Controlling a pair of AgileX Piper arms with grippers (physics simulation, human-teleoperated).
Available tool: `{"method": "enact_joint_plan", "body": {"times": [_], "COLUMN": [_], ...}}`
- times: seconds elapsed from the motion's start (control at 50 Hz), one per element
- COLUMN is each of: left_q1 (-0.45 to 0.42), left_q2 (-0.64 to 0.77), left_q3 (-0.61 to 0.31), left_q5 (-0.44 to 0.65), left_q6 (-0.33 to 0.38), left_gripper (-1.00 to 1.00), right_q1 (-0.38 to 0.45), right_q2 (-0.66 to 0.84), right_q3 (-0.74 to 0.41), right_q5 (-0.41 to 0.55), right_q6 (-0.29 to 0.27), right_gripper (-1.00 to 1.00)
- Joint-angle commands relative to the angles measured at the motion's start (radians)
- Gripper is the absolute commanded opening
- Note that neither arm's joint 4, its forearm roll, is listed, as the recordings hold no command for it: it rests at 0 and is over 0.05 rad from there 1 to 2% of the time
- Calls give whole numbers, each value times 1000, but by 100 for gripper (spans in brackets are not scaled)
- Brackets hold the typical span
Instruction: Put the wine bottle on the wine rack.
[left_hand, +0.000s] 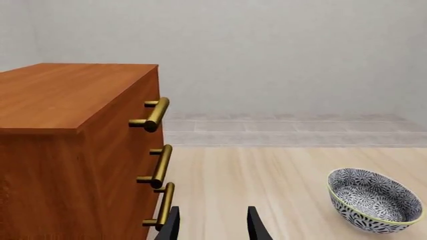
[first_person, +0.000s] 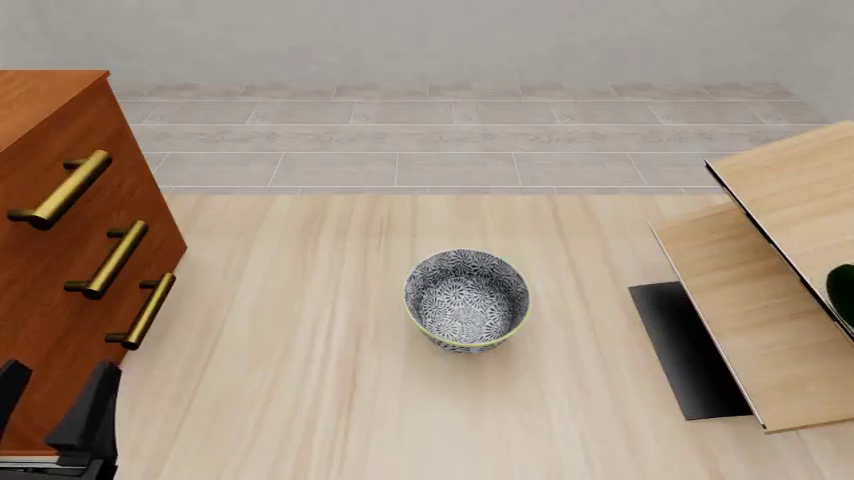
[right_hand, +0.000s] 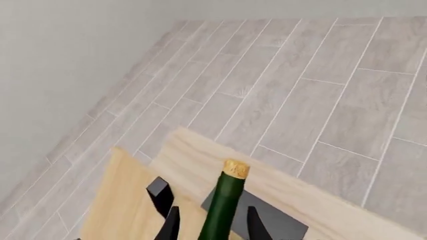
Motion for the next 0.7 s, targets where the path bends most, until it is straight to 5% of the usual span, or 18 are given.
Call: {"method": "enact_joint_plan", "body": {"times": [0.02, 0.7], "left_q1": [2, -3], "left_q2": [0, 0], "left_q3": [0, 0], "left_q5": [-2, -14], "left_q6": [-1, -10], "left_gripper": [100, 100], "right_q1": [16, -24], "right_q2": [-6, -59], "right_q3": [20, -78], "right_q5": [24, 119], "right_q6": [29, 39], "right_gripper": [100, 100]}}
